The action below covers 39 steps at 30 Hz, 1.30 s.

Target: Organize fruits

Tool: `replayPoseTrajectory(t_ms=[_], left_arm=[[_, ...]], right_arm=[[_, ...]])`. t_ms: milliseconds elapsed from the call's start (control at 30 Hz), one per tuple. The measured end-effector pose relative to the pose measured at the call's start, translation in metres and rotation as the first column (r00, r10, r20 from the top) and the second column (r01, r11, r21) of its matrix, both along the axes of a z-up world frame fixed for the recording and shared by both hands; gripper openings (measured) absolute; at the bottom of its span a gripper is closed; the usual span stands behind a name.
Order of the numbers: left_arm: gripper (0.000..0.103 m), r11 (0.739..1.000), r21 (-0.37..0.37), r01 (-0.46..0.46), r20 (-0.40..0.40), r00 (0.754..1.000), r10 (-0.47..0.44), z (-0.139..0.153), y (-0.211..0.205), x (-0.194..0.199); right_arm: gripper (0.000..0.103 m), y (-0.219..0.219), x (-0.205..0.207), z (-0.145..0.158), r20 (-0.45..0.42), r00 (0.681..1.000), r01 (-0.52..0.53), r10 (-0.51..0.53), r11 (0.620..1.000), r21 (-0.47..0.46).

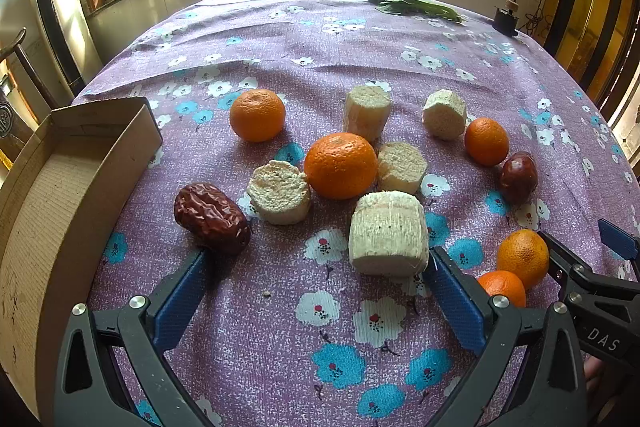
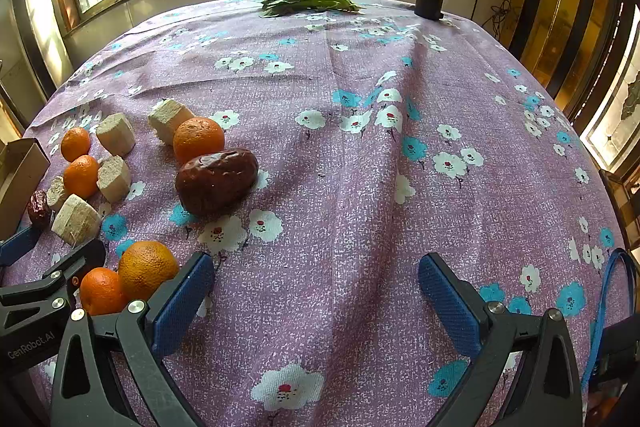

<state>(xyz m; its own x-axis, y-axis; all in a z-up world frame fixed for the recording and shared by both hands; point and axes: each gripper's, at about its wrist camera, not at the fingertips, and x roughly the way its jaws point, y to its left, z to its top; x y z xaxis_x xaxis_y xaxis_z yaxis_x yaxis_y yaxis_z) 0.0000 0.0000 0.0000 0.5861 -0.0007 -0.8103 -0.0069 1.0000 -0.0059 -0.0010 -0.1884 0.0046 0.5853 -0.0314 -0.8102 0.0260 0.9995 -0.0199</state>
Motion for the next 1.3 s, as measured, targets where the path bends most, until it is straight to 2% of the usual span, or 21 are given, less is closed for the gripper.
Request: replayPoseTrajectory(t_ms=[300, 500, 567, 733, 800, 933, 1100, 1233, 1300], left_arm=[[0.103, 1.0, 0.0, 0.0, 0.0, 1.0, 0.0, 0.0, 0.0, 0.0], [0.103, 0.999, -0.002, 0.039, -0.032, 0.999, -0.039, 0.003, 0.002, -0.002], [0.103, 0.998, -0.004, 0.056, -0.005, 0.998, -0.056, 0.008, 0.001, -0.009], [0.103, 0.997, 0.028, 0.076, 0.131, 0.988, -0.079, 0.035, 0.014, -0.037], [0.103, 0.996, 0.027, 0.079, 0.14, 0.987, -0.082, 0.042, 0.021, -0.044], [0.103, 0.993, -0.041, 0.109, 0.114, 0.988, -0.104, 0.047, 0.034, -0.053], [0.103, 0.991, -0.039, 0.126, 0.107, 0.987, -0.121, 0.042, 0.034, -0.063], [0.103, 0.987, -0.043, 0.154, 0.103, 0.983, -0.149, 0.04, 0.025, -0.065], [0.103, 0.985, -0.04, 0.169, 0.104, 0.981, -0.165, 0.039, 0.018, -0.064]], right_arm=[[0.103, -0.001, 0.003, 0.0, 0.0, 1.0, 0.013, -0.013, 1.0, -0.001], [0.102, 0.0, -0.002, 0.001, -0.019, 0.997, -0.074, 0.074, 0.997, 0.013], [0.102, -0.002, -0.008, 0.007, 0.004, 0.997, -0.08, 0.08, 0.996, 0.033], [0.103, -0.002, -0.03, 0.031, 0.086, 0.987, -0.135, 0.134, 0.991, 0.014], [0.103, 0.001, -0.035, 0.037, 0.084, 0.984, -0.156, 0.154, 0.988, 0.015], [0.103, 0.01, -0.042, 0.04, 0.092, 0.974, -0.212, 0.208, 0.977, 0.036], [0.087, 0.027, -0.05, 0.035, 0.063, 0.953, -0.3, 0.298, 0.953, 0.031], [0.079, 0.023, -0.051, 0.035, 0.059, 0.954, -0.298, 0.295, 0.953, 0.056], [0.078, 0.018, -0.051, 0.036, 0.061, 0.956, -0.291, 0.288, 0.954, 0.067]])
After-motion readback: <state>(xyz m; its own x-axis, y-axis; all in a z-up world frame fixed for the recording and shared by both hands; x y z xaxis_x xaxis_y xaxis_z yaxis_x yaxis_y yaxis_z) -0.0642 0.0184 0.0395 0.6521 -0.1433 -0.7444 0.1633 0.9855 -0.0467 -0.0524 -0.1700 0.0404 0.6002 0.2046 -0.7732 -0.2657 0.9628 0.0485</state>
